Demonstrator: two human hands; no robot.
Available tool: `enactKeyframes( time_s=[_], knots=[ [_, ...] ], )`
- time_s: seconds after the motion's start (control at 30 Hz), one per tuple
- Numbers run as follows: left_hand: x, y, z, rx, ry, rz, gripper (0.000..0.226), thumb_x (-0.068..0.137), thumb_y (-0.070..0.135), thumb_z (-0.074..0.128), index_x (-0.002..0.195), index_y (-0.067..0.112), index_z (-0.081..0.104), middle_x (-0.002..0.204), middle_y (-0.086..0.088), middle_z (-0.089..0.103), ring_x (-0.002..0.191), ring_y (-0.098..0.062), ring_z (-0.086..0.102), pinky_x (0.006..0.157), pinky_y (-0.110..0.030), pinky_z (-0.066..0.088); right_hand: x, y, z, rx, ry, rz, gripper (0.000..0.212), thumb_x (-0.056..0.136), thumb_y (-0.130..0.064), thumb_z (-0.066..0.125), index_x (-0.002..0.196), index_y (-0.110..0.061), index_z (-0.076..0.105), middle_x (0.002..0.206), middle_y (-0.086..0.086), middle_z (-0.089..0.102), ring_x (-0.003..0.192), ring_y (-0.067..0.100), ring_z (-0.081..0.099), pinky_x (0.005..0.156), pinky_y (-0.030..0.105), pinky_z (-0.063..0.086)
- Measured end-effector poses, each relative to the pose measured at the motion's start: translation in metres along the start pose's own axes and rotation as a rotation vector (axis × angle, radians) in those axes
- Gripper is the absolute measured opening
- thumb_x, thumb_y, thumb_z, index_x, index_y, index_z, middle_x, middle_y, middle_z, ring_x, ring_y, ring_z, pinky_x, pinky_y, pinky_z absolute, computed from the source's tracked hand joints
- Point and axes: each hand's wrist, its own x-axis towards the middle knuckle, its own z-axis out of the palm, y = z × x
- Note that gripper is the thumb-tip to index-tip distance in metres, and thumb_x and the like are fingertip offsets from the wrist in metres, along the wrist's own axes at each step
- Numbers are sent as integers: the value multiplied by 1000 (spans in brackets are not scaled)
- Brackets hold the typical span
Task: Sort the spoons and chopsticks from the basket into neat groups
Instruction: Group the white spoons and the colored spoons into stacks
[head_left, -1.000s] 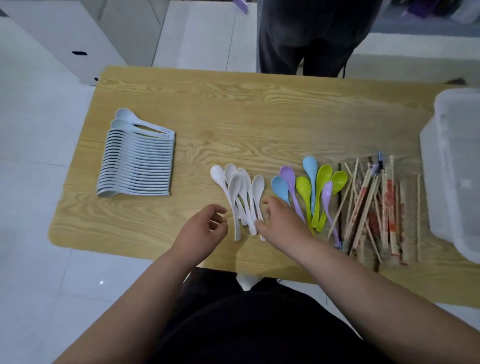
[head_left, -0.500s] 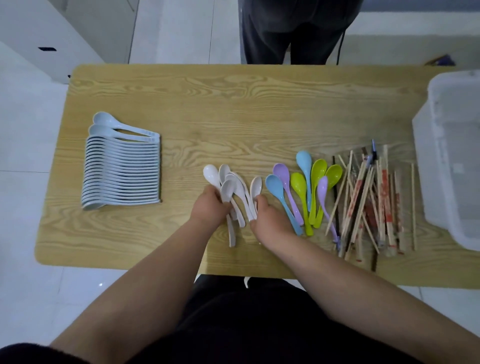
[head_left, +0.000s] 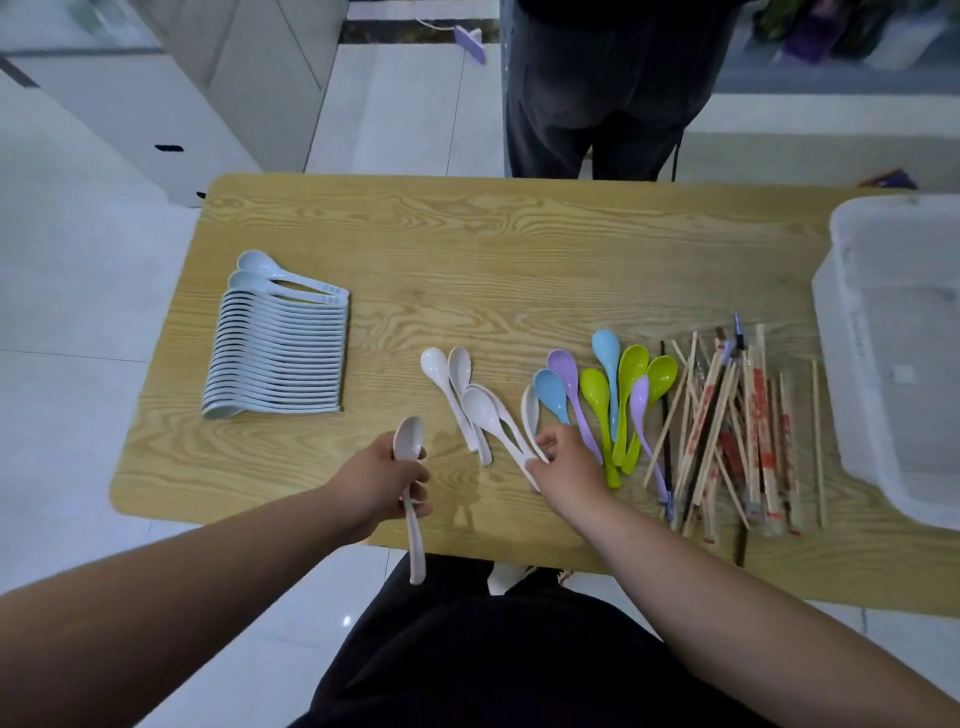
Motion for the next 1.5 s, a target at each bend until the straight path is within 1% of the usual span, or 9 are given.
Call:
enactKeyframes(
  time_s=[0.17,0.4,0.5,0.8,0.93,1.07,1.2,1.4,1.5],
  knots=[
    [-18,-13,3,-101,11,8,29,91,-4,57,117,8,55,96,-19,51,73,-25,57,65,-38,60,3,-2,6,23,21,9,28,92,-20,66,118,-17,57,107,-8,56,91,13,54,70,25,35],
    [-9,-33,-5,-416,60,35,31,91,-5,53,119,8,56,87,-15,52,65,-24,57,73,-45,60,-1,-8,12,280,80,132,30,86,-12,71,113,-19,61,95,-10,61,80,8,60,59,19,42],
    [-8,-39,-12,-583,60,27,25,95,-3,47,116,6,55,90,-13,54,68,-24,57,74,-46,60,-5,-17,14,413,114,203,28,86,-10,70,112,-16,62,102,4,67,88,22,64,71,29,48],
    [-19,-27,-32,-673,-145,79,29,100,27,54,129,25,60,110,-15,54,94,-30,60,71,-50,60,-63,-53,16,221,363,-66,15,96,-16,61,110,-22,57,102,-7,62,82,1,56,62,25,42],
    [-26,-13,-36,-733,-216,67,33,97,38,60,121,17,67,120,-19,52,107,-36,60,69,-53,59,-103,-73,30,406,210,-149,15,92,-13,66,102,-24,62,98,-1,67,82,13,64,74,36,53],
    [-33,-7,-42,-846,-315,99,38,98,34,61,125,7,60,124,-20,61,111,-40,67,75,-57,59,-131,-76,48,522,40,-188,17,90,-8,69,99,-23,67,89,-1,70,78,13,63,68,30,50],
    [-39,-4,-52,-910,-368,156,40,100,26,59,132,1,54,130,-20,64,112,-42,68,83,-54,59,-138,-80,54,491,0,-159,18,86,-9,72,99,-21,69,83,1,66,82,21,64,84,46,52],
    [-42,-11,-74,-869,-316,215,43,105,32,49,137,3,51,119,-17,70,98,-30,74,70,-48,60,-146,-98,65,406,-88,-141,15,76,-15,71,86,-27,72,68,-3,61,67,16,58,67,32,45],
    [-39,-13,-83,-836,-301,260,32,105,31,49,135,23,56,130,-16,61,115,-31,64,71,-52,59,-145,-108,74,407,-115,-106,16,78,-12,69,83,-27,72,72,-2,68,66,13,62,62,28,49]
  ],
)
